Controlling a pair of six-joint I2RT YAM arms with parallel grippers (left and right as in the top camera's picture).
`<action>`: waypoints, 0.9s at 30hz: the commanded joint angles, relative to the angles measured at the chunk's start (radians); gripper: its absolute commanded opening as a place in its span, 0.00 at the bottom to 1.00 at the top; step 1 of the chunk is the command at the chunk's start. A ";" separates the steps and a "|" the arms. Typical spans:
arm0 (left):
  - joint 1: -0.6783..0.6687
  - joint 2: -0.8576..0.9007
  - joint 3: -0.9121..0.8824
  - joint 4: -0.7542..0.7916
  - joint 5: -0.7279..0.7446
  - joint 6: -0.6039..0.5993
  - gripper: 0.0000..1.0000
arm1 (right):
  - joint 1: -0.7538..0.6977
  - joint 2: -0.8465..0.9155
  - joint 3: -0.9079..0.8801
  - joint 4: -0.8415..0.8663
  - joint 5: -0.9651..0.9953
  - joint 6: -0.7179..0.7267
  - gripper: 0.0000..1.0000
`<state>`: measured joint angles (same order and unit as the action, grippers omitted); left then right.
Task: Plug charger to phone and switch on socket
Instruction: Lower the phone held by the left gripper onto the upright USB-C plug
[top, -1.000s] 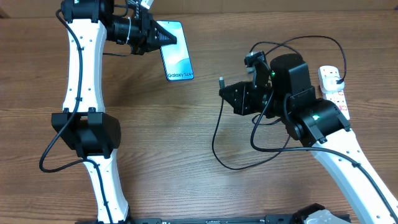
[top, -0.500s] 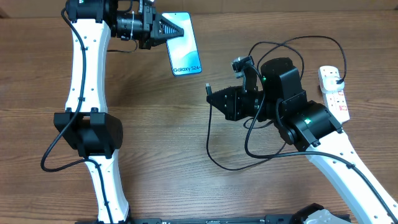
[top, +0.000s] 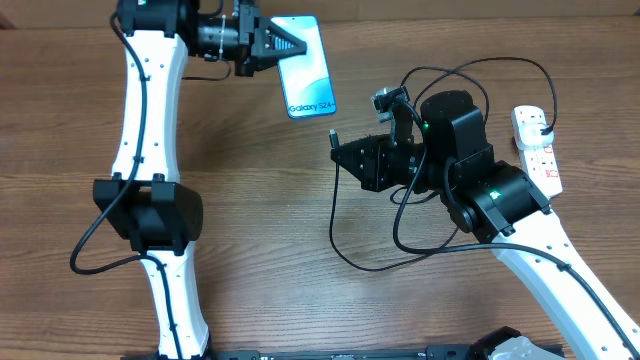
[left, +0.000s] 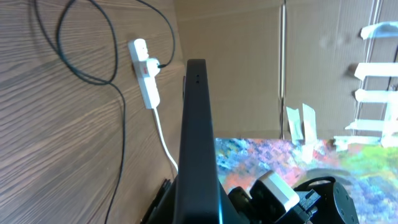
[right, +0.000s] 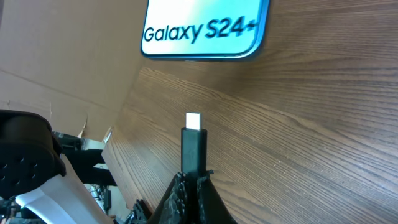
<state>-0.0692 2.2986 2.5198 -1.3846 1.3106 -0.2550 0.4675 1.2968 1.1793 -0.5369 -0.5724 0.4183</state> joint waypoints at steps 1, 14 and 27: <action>-0.024 -0.003 0.013 0.037 0.068 -0.076 0.04 | 0.005 -0.011 -0.002 0.010 -0.006 0.005 0.04; -0.059 -0.003 0.013 0.057 -0.009 -0.146 0.04 | 0.005 -0.011 -0.002 0.013 0.024 0.004 0.04; -0.068 -0.003 0.013 0.057 -0.009 -0.133 0.04 | 0.005 -0.010 -0.002 0.018 0.040 0.005 0.04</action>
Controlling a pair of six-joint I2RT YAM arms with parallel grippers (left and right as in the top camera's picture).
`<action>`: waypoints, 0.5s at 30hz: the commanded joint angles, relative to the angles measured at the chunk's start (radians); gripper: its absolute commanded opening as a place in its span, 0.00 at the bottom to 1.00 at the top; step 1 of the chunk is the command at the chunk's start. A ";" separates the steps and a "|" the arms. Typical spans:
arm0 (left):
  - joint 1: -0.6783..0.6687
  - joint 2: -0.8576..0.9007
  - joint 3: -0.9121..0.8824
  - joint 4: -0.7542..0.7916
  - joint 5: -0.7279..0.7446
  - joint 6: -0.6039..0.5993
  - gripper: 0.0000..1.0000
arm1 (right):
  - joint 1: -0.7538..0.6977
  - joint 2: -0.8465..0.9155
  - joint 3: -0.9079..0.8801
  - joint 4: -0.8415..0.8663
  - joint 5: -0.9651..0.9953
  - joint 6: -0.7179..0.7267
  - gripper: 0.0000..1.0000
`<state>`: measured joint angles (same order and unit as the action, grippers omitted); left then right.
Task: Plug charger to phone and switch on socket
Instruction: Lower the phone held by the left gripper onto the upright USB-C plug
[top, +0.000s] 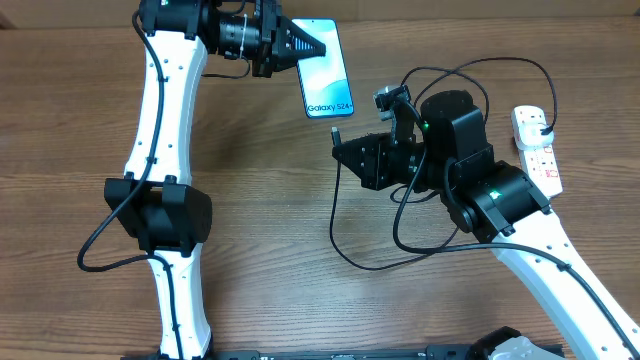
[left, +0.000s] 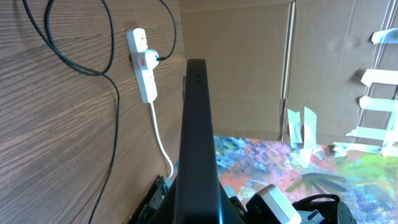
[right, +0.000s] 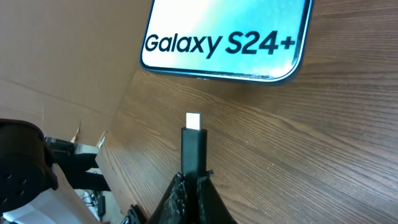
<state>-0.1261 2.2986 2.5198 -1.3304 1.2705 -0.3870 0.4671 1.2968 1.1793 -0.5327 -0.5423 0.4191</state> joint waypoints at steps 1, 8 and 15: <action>-0.012 -0.003 0.013 0.003 0.032 0.001 0.04 | 0.005 -0.010 -0.002 0.016 0.010 0.004 0.04; -0.013 -0.003 0.013 0.000 0.039 0.005 0.04 | 0.005 -0.010 -0.002 0.026 0.010 0.004 0.04; -0.021 -0.003 0.013 -0.001 0.039 0.006 0.04 | 0.005 -0.010 -0.002 0.027 0.010 0.003 0.04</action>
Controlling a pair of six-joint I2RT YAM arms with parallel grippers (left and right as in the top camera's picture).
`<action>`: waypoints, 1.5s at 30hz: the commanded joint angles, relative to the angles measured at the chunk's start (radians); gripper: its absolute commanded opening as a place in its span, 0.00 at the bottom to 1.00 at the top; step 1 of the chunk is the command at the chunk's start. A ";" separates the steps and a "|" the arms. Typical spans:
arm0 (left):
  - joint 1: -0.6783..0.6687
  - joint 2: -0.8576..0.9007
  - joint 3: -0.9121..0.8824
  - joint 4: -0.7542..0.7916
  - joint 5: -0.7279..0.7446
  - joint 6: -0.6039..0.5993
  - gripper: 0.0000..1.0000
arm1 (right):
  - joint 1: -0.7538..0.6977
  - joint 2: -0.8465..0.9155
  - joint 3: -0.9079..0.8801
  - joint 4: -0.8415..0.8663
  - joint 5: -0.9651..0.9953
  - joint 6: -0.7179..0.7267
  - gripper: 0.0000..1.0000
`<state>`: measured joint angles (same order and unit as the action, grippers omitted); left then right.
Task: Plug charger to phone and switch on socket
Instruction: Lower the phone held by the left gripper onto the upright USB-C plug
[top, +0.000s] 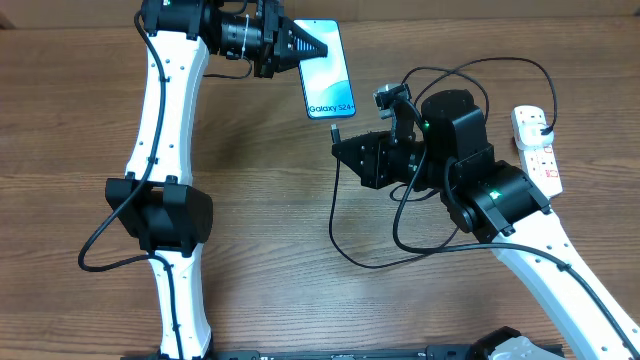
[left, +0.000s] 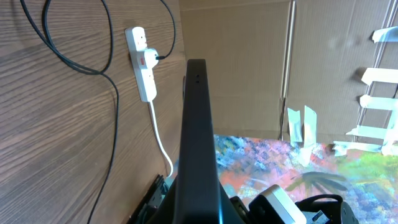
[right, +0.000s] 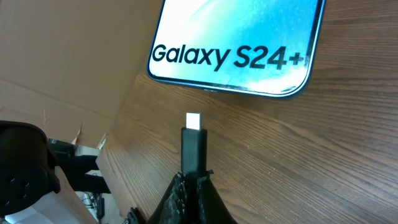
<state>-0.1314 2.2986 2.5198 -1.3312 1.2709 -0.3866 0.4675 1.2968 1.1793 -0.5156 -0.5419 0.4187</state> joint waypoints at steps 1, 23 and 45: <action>-0.015 -0.003 0.013 0.000 0.039 0.005 0.04 | 0.005 -0.010 -0.002 0.010 0.010 0.004 0.04; -0.015 -0.003 0.013 -0.007 0.065 0.021 0.04 | 0.003 0.015 -0.002 0.014 0.047 0.055 0.04; -0.006 -0.003 0.013 -0.002 0.044 0.051 0.04 | 0.003 0.029 -0.002 0.021 0.012 0.056 0.04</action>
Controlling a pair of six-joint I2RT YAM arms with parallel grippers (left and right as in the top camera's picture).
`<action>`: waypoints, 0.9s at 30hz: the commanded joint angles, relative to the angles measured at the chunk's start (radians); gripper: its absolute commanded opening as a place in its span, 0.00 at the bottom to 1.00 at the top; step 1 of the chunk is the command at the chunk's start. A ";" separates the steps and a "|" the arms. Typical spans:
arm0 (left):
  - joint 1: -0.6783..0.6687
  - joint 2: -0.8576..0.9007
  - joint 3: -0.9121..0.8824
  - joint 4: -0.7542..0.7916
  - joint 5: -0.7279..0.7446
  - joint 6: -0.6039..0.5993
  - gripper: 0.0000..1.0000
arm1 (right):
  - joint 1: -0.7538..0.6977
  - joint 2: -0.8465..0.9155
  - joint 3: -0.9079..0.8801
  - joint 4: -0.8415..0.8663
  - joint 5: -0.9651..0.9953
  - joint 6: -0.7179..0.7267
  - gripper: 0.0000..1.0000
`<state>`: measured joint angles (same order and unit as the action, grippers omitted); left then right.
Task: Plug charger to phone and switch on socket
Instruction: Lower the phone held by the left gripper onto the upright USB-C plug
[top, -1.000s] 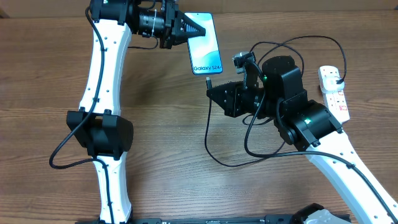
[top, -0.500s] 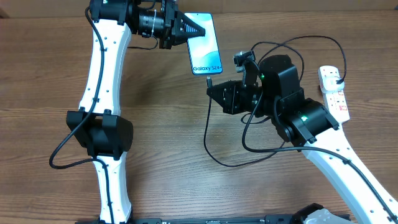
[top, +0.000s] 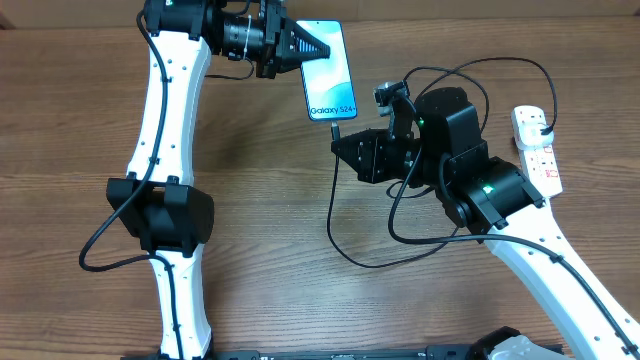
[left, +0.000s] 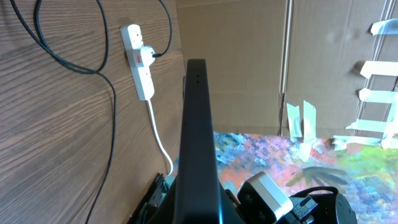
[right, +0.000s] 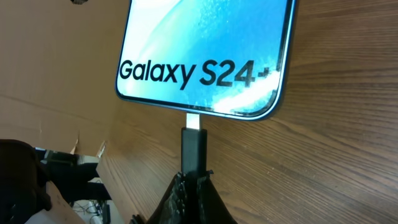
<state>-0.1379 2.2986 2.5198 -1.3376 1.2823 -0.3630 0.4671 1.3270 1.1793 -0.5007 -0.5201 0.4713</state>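
Observation:
My left gripper is shut on the top end of the phone, a blue-screened handset reading "Galaxy S24+", held above the table; in the left wrist view it shows edge-on as a dark bar. My right gripper is shut on the black charger plug, whose silver tip meets the phone's bottom edge. In the overhead view the plug stands just under the phone. The white socket strip lies at the right edge with a plug in it.
The black charger cable loops over the right arm to the strip and hangs in a curl below the gripper. Brown cardboard walls stand behind the table. The strip also shows far off.
The phone and the plug have closed together: a gap stood between the silver tip and the phone's bottom edge, and now the tip touches that edge. Both grippers stay shut.
At first the left gripper held the phone farther left and back, well off the plug held by the right gripper. Then the phone was nearer, its bottom edge a short way above the tip. The gap shrank again, and now the tip meets the edge.

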 joint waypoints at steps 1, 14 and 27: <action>0.001 -0.003 0.013 0.004 0.030 0.027 0.04 | 0.004 -0.001 -0.002 0.006 -0.010 0.003 0.04; 0.001 -0.003 0.013 0.003 0.016 0.027 0.04 | 0.004 -0.001 -0.002 0.018 -0.009 0.004 0.04; 0.001 -0.003 0.013 0.004 0.016 0.029 0.04 | 0.003 -0.001 -0.002 0.026 -0.009 0.004 0.04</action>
<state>-0.1379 2.2986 2.5198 -1.3376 1.2671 -0.3599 0.4671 1.3270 1.1793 -0.4892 -0.5209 0.4709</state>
